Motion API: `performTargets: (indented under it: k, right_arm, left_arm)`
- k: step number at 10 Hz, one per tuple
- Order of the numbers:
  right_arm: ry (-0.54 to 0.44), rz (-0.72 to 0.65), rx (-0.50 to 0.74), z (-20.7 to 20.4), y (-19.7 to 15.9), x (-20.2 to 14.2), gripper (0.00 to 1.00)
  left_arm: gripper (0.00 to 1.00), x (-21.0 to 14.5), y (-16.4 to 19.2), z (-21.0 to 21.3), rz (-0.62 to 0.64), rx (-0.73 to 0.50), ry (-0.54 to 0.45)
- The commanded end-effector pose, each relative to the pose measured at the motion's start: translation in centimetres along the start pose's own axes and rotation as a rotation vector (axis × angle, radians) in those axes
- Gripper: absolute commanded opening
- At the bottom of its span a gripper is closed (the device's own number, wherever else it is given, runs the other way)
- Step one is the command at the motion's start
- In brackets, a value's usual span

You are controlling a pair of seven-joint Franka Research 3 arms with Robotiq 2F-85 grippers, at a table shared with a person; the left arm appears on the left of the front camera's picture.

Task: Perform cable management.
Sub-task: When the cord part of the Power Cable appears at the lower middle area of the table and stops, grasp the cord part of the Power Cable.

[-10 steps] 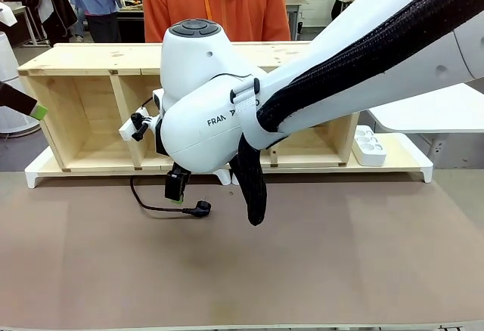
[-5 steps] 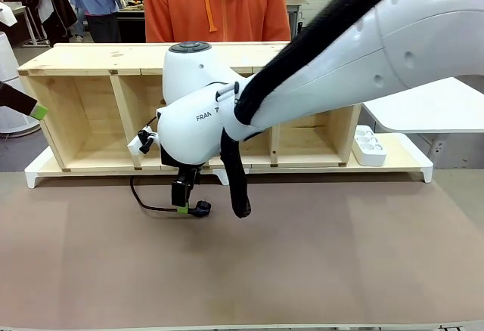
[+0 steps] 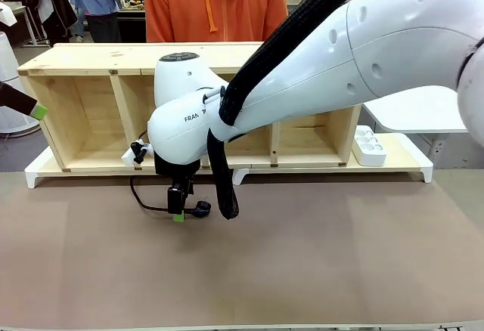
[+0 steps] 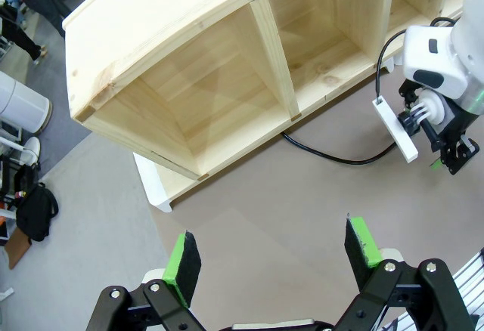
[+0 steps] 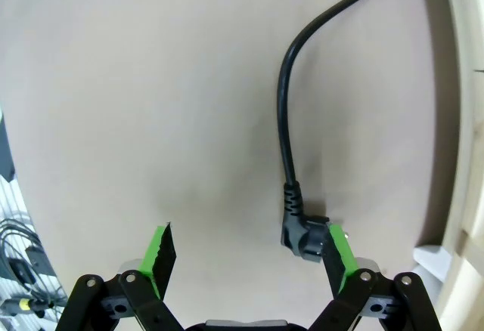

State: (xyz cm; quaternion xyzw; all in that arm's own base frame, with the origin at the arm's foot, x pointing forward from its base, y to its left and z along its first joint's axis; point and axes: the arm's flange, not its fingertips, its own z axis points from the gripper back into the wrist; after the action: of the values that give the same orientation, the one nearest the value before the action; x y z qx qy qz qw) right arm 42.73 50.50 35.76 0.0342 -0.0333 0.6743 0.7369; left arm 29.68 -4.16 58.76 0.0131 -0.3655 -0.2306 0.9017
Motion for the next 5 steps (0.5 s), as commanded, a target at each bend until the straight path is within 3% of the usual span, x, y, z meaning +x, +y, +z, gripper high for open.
performTargets:
  k: [1, 5]
  right_arm:
    - [0.041, 0.046, 0.044, -1.7, -1.1, 0.7, 1.00]
    - [0.079, 0.080, 0.040, -3.4, -2.0, 1.2, 1.00]
  left_arm:
    - [1.00, 0.0, 0.1, -0.1, 0.001, 0.001, -0.001]
    - [1.00, 0.0, 0.1, -0.1, 0.001, 0.001, -0.001]
